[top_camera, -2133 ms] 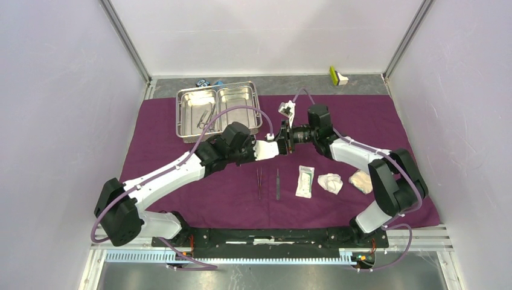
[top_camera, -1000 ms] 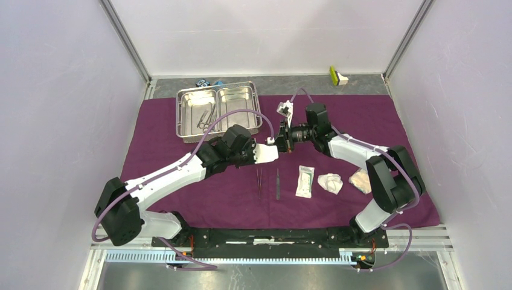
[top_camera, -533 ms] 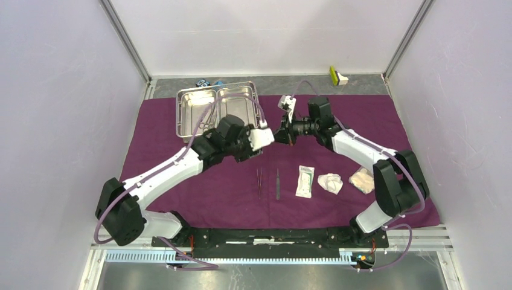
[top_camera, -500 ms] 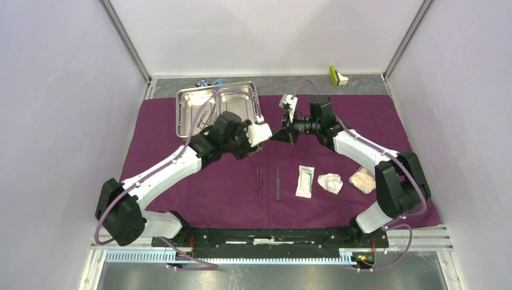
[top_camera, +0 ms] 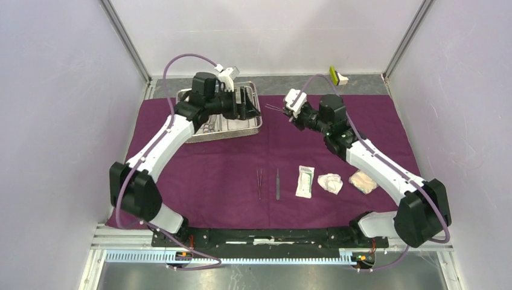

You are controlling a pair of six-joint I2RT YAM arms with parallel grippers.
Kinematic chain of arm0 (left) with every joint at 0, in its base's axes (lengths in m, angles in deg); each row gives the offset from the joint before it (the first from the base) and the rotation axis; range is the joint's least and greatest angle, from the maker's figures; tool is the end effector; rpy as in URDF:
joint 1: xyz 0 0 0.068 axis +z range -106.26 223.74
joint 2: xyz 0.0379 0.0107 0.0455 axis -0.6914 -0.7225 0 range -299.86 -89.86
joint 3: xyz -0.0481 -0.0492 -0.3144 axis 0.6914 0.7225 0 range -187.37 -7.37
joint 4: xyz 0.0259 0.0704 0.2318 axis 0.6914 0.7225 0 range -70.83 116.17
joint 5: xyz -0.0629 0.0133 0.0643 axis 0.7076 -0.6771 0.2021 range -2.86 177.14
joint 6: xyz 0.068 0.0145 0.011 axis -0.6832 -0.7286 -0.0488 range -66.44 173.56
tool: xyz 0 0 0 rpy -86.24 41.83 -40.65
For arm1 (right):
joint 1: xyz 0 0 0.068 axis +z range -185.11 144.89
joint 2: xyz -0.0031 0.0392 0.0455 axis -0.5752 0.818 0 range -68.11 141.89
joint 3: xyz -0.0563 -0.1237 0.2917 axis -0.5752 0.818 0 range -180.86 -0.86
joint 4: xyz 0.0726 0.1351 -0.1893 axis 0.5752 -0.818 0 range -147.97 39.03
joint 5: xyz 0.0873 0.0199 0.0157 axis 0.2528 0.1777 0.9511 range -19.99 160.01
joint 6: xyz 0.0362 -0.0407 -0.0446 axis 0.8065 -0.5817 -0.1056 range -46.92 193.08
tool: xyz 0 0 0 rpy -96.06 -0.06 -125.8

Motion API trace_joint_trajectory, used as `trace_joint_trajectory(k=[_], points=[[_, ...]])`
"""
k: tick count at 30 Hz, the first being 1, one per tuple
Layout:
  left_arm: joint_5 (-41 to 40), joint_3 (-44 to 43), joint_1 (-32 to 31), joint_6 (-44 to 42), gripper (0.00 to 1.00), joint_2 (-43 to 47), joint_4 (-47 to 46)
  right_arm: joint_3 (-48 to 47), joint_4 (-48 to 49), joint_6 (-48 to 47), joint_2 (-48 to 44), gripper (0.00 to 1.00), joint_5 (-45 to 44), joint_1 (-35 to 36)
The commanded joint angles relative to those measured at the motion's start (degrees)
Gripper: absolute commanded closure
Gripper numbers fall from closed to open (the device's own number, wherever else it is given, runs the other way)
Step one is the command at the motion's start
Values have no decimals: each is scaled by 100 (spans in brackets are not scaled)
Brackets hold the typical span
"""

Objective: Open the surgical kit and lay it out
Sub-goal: Adjust the medical item.

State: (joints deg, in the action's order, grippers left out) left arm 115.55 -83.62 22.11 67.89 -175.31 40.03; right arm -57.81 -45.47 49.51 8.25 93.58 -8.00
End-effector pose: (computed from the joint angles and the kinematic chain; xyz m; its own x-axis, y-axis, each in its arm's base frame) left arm 0.3018 -0.1491 0.3876 -0.6260 0.0141 -0.7797 0.5698 0.6908 -0.4450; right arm 0.2583 0.1580 0.3701 0.1091 -0.3559 -0.9281 -0.7851 0.5419 -0.3001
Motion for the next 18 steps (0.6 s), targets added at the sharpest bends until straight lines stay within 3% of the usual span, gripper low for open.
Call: trace_joint_trajectory(k=[1,7,18], points=[[1119,-388,12,2791,17,-560,-391,174,105,-809,-301,100,-1490,461],[1872,-347,-7,4929,23,-1285,-1460,446,321,-1360,-428,100,-2757,1077],[2094,-202,-175,6517,29,-1860,-2457,586,609,-1888,-172,100,-3788,1655]])
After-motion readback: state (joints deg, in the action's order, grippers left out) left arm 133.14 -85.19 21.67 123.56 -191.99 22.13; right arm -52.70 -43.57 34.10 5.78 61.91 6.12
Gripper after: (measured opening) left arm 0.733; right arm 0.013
